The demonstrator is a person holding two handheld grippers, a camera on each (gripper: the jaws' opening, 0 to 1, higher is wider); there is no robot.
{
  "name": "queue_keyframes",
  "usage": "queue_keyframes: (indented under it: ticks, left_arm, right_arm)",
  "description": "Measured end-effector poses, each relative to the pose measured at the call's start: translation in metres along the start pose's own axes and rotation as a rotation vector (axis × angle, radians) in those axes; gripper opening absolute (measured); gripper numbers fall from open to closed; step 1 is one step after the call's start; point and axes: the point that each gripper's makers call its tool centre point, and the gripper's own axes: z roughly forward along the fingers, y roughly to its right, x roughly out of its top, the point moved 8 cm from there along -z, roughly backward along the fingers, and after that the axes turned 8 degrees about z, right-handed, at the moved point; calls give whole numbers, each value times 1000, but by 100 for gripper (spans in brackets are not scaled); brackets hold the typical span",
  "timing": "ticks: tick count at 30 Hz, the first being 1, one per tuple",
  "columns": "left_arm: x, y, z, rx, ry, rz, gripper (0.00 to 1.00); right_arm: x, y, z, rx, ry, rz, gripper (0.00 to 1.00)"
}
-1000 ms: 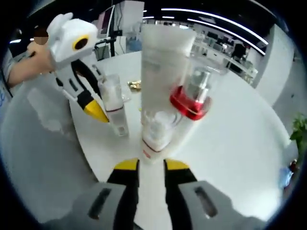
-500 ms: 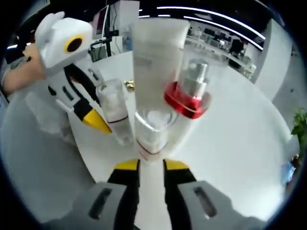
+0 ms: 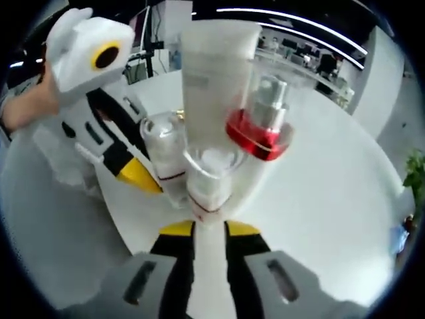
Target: Arrange the skincare products in the storage area until every visible bottle or jar stands upright without overlapping.
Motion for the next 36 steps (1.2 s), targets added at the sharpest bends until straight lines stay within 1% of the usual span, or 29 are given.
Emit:
queue_keyframes:
  ticks: [6,7,17,31,36]
  left_arm:
    - [2,3,1,12,3,-29,12]
    - [2,3,2,20,4,-44,12]
    - [3,6,4,53,6,-108,10]
    - [3,11,7,99,12,-174,9]
    - [3,13,8,118,20,-180,10]
  right_arm:
    - [1,0,0,4,3,2,16]
    - [1,-1,0,5,4,2,16]
    - [1,0,1,-2,3,-2,15]
    - [0,0,2,5,-2,-9,14]
    - [1,0,3,2,-8,-23,13]
